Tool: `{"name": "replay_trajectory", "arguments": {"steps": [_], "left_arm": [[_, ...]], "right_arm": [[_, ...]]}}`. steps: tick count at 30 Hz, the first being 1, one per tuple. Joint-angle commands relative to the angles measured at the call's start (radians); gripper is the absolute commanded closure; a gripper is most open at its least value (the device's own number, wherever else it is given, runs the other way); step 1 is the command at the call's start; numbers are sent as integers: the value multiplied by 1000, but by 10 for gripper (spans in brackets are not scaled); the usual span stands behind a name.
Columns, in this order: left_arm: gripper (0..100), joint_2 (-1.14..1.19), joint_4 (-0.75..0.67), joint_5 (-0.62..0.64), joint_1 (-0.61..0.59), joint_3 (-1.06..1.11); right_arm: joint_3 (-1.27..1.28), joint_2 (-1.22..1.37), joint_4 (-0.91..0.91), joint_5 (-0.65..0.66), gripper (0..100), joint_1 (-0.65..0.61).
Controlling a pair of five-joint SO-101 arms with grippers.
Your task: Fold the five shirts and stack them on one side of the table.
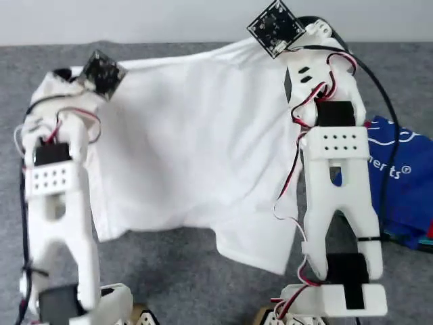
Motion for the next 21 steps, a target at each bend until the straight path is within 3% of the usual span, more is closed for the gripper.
{"name": "replay_trajectory", "arguments": {"steps": [1, 4, 9, 21], "left_arm": [[995, 80, -23, -9, 23, -140], [995, 106, -14, -11, 52, -153], [995, 107, 161, -12, 106, -153], [995, 106, 618, -12, 60, -156]], "right_arm": [[-9, 5, -48, 9, 988, -4], [-9, 12, -41, 9, 988, -4], [-5, 7, 25, 9, 988, -1], [-9, -85, 619, 6, 988, -13]]}}
